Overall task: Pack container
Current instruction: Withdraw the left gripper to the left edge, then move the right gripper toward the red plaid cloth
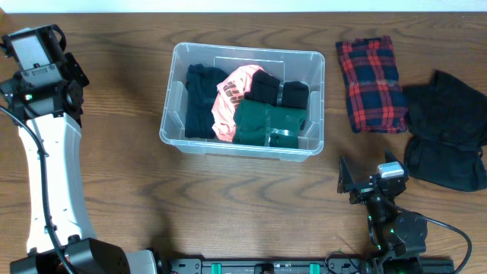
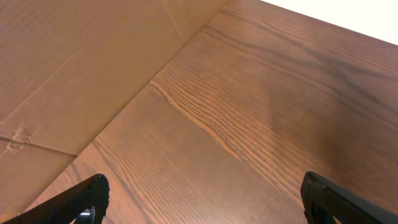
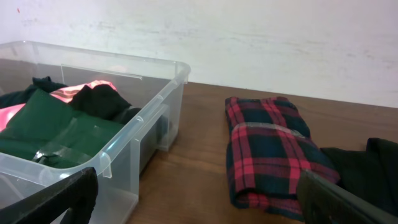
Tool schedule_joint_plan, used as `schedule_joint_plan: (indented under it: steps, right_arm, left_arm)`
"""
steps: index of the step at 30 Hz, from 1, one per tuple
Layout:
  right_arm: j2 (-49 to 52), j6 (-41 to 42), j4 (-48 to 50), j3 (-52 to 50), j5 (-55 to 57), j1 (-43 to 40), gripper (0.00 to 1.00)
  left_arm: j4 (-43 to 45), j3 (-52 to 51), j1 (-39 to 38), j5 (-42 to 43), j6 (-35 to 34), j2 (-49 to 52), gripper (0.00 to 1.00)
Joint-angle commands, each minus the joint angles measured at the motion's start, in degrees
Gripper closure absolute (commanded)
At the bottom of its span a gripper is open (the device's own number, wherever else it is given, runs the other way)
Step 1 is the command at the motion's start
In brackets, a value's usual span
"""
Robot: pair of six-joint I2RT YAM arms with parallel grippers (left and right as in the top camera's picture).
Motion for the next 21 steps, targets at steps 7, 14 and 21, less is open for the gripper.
schedule_joint_plan:
  steps: [7, 14, 21]
  right_arm:
    - [-0.3, -2.1, -0.4, -0.1, 1.2, 0.4, 0.01]
    - [-0.3, -1.3, 4.7, 1.6, -0.5, 0.4, 0.01]
    - [3.0, -1.3, -0.1, 11.3, 8.8, 0.3, 0.01]
  left_arm:
    - [-0.2, -0.3, 0.2, -0.5, -0.7, 0.2, 0.02]
    - [-0.2, -0.3, 0.2, -0.5, -0.7, 0.2, 0.02]
    - [-0.2, -0.3, 0.2, -0.5, -0.7, 0.2, 0.02]
